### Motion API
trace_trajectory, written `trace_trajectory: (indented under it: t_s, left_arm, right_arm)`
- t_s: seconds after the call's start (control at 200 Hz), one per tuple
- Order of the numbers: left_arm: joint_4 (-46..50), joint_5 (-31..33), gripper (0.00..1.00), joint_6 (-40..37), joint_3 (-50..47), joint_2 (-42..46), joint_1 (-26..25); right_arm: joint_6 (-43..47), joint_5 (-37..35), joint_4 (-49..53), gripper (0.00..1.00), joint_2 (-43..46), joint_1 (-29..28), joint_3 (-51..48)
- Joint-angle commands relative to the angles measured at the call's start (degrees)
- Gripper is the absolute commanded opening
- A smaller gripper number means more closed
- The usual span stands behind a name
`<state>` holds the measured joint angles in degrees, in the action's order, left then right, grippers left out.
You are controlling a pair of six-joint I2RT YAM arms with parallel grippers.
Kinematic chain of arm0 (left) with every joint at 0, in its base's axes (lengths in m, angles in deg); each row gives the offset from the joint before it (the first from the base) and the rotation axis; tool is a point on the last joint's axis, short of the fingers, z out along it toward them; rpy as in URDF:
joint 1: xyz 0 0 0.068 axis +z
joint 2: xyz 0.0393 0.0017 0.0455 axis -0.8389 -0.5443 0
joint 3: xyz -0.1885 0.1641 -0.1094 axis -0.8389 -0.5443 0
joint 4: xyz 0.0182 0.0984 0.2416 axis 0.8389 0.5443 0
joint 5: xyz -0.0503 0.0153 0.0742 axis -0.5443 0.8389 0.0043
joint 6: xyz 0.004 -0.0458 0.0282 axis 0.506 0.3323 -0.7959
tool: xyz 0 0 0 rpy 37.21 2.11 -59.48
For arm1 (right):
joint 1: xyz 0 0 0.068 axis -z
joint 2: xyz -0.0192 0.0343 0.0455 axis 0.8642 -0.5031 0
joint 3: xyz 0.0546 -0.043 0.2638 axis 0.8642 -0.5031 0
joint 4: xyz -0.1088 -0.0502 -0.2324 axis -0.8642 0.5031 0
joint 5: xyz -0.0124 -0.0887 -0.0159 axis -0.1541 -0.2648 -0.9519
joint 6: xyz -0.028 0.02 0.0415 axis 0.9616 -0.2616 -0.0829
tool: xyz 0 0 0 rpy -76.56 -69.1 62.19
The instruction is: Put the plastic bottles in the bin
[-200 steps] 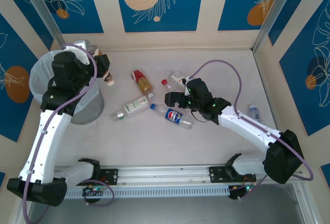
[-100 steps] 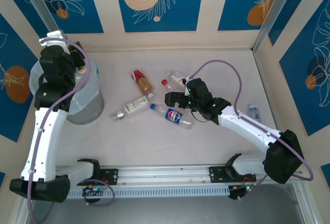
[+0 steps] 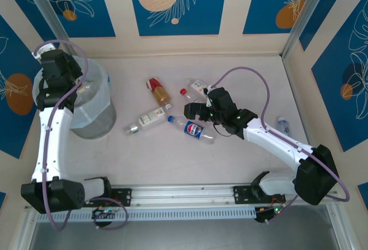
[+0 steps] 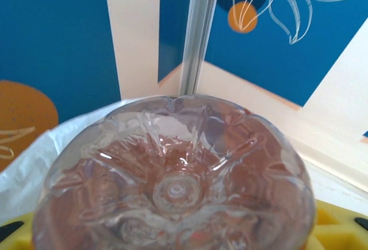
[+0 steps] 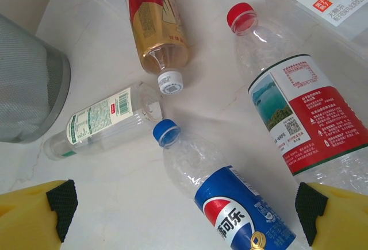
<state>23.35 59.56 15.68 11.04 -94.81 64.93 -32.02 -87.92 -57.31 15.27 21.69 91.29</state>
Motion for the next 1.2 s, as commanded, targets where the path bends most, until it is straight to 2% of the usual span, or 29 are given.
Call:
trace_trajectory:
  t_s: [0.0,0.245,0.5,0.735,0.96,1.195]
  left_arm:
    - [1.7,-5.1,0.48,4.0,-1.4,-0.9,1.8]
    - [3.1,-9.8,0.48,7.4,-5.1,-3.6,2.9]
    - [3.5,-10.4,0.51,8.9,-8.4,-6.5,2.8]
    - [6.1,-10.9,0.67,9.9,-7.2,-9.9,2.8]
    - [7.0,-10.6,0.76,9.9,-6.1,-9.3,2.9]
    - [8.5,-11.0,0.79,9.4,-4.7,-8.4,2.9]
  right_arm:
    - [-0.7,-1.5,0.9,1.00,0.7,0.4,0.9]
    - [-0.7,-1.6,1.2,1.00,0.6,0.4,0.9]
    - [-0.9,-1.7,1.4,1.00,0.5,0.4,0.8]
    - [-0.5,-1.9,2.4,0.99,0.5,0.4,1.4]
    - [-0.7,-2.3,2.6,1.00,0.9,0.4,1.2]
    - [-0.7,-2.3,2.7,1.00,0.9,0.7,1.3]
